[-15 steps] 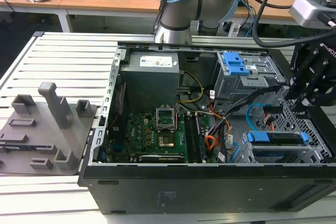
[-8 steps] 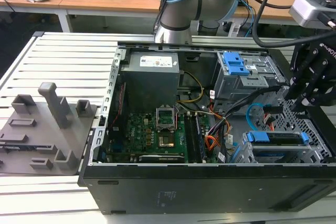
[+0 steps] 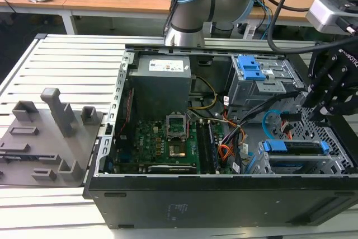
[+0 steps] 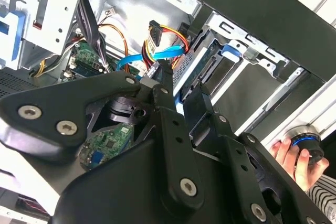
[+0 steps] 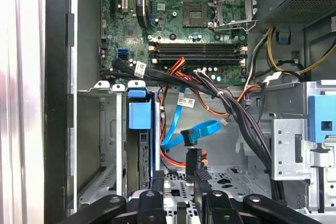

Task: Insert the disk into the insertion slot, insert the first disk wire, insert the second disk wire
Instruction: 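Insert the first disk wire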

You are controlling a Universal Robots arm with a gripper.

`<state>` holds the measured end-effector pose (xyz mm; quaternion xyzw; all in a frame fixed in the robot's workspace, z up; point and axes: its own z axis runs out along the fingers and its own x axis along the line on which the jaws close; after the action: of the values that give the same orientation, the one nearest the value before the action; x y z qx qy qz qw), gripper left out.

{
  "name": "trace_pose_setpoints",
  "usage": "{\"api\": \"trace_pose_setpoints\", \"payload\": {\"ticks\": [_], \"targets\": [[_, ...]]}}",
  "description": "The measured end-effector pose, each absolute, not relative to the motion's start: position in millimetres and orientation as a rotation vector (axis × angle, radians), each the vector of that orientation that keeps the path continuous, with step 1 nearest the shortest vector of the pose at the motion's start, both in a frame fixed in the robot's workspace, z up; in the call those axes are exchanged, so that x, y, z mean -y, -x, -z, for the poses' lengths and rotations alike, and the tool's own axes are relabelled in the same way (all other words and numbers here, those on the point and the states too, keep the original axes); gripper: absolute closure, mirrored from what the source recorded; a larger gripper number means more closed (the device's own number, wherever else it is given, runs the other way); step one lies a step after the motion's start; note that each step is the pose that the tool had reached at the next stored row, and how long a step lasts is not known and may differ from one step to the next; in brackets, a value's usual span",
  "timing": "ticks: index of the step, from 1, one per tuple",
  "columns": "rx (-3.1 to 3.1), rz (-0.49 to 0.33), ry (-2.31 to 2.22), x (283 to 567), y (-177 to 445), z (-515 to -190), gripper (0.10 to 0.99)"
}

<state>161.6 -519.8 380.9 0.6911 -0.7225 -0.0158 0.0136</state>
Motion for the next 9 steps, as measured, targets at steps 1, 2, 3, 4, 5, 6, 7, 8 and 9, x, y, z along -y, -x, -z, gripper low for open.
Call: {"api": "trace_pose_setpoints", "payload": {"ticks": [1, 2, 3, 4, 5, 6, 7, 8, 9], "targets": [[2.250, 0.049, -2.152, 519.7, -161.6, -380.4, 0.725], [2.250, 0.049, -2.152, 519.7, -161.7, -380.0, 0.725], [2.250, 0.049, -2.153, 519.7, -161.7, -379.4, 0.725], [2.250, 0.049, -2.152, 519.7, -161.6, -378.9, 0.725], [2.250, 0.049, -2.153, 519.7, -161.7, -378.5, 0.725], [2.250, 0.049, -2.152, 519.8, -161.7, -378.1, 0.725], [2.251, 0.049, -2.152, 519.1, -161.6, -376.9, 0.725], [2.250, 0.049, -2.152, 517.3, -161.6, -375.9, 0.725], [2.250, 0.049, -2.153, 513.2, -161.7, -374.6, 0.725]]}}
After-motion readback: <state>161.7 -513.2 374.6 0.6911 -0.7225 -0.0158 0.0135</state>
